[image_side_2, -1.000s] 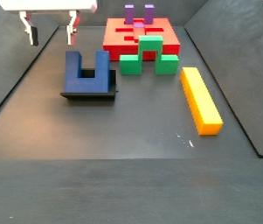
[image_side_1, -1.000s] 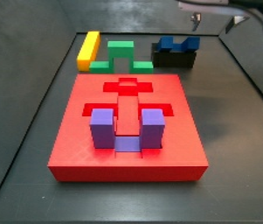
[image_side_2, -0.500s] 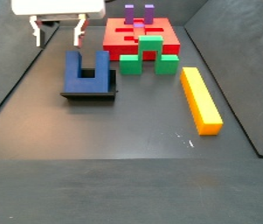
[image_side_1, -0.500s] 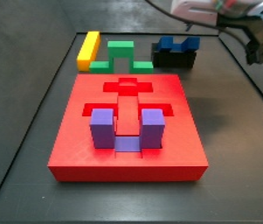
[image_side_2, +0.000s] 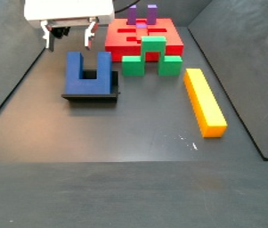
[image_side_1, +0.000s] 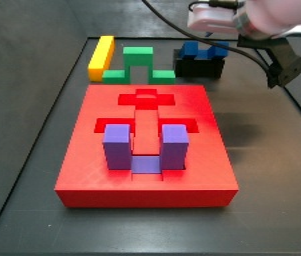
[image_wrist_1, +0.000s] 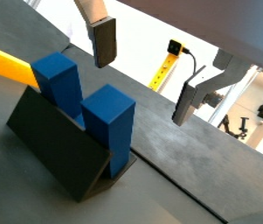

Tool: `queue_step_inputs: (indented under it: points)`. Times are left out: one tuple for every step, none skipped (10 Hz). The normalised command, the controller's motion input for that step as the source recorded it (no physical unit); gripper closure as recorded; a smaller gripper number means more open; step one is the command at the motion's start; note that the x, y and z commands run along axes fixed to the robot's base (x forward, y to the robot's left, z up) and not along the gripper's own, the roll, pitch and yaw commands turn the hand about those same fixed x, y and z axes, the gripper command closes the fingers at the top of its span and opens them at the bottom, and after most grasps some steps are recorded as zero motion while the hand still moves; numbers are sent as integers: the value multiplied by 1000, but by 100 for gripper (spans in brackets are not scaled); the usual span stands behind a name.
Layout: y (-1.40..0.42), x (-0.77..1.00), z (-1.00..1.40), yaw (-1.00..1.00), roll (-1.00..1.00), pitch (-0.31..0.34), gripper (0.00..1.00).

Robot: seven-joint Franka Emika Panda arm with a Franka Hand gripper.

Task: Pick up the blue object. Move up. Place the blue object on the fixture. Regrasp the blue object. Move to above the board. Insert the blue object.
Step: Regrasp the blue object.

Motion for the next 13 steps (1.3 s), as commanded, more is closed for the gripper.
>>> queue_step_inputs:
  points:
    - [0, 206, -186, 114, 69, 14, 0]
    - [-23, 320, -114, 154, 86, 49, 0]
    - [-146, 420, -34, 220, 126, 66, 0]
    - [-180, 440, -60, 217, 120, 51, 0]
    - [-137, 409, -117, 183, 74, 9, 0]
    - [-103, 377, -180, 171, 154, 6, 0]
    - [-34, 314, -314, 194, 166, 0, 0]
    - [0, 231, -443, 171, 34, -23, 0]
    - [0, 189, -369, 151, 49, 0, 0]
    - [0, 154, -283, 163, 46, 0, 0]
    - [0, 149, -243, 151, 66, 0, 0]
    - [151, 126, -71, 97, 0, 11, 0]
    - [137, 49, -220, 94, 11, 0, 0]
